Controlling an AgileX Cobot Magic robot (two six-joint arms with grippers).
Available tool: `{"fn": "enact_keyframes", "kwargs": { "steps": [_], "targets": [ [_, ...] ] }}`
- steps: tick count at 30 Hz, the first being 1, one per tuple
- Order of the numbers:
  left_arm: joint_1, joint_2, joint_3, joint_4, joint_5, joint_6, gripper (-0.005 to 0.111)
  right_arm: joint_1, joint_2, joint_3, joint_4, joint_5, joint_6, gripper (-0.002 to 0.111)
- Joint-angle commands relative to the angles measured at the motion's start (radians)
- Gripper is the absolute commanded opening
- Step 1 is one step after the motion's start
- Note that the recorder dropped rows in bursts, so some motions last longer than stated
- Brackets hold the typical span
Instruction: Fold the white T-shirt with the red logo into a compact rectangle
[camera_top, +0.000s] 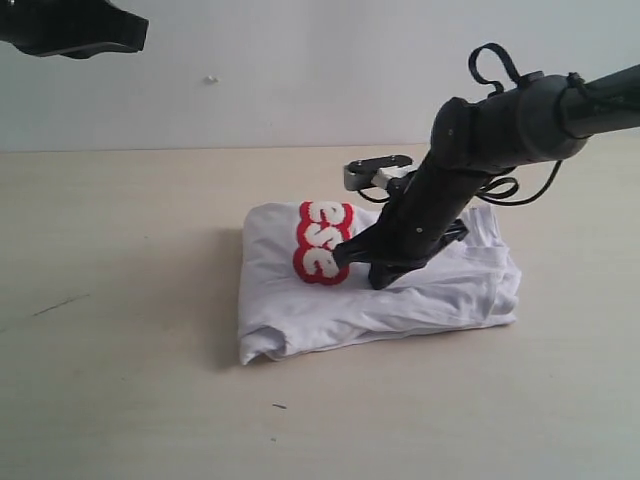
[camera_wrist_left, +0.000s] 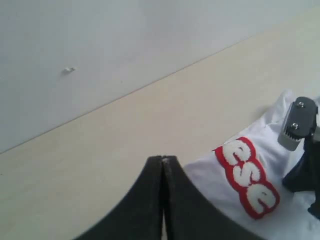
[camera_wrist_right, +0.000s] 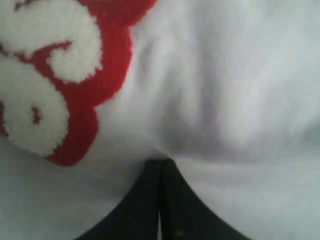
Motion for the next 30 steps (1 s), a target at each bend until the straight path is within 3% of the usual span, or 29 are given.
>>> {"fn": "enact_keyframes", "kwargs": {
  "steps": [1, 6, 12, 16, 30],
  "targets": [
    [0.001, -0.007, 0.005, -0.011, -0.016, -0.004, 0.000, 0.057, 0.012, -0.047, 0.055, 0.047, -0.035, 0.000],
    [0.001, -0.007, 0.005, -0.009, -0.016, -0.004, 0.000, 0.051, -0.052, -0.080, 0.048, 0.087, -0.045, 0.000],
    [0.001, -0.048, 0.005, -0.007, -0.016, -0.004, 0.000, 0.051, -0.417, 0.118, -0.044, -0.198, -0.023, 0.000],
    [0.001, -0.167, 0.097, -0.023, -0.107, -0.011, 0.000, 0.051, -0.683, 0.250, -0.047, -0.319, -0.007, 0.000],
    [0.001, -0.783, 0.365, -0.098, -0.290, -0.038, 0.000, 0.051, -1.364, 0.469, -0.049, -0.396, 0.020, 0.000]
  ]
}}
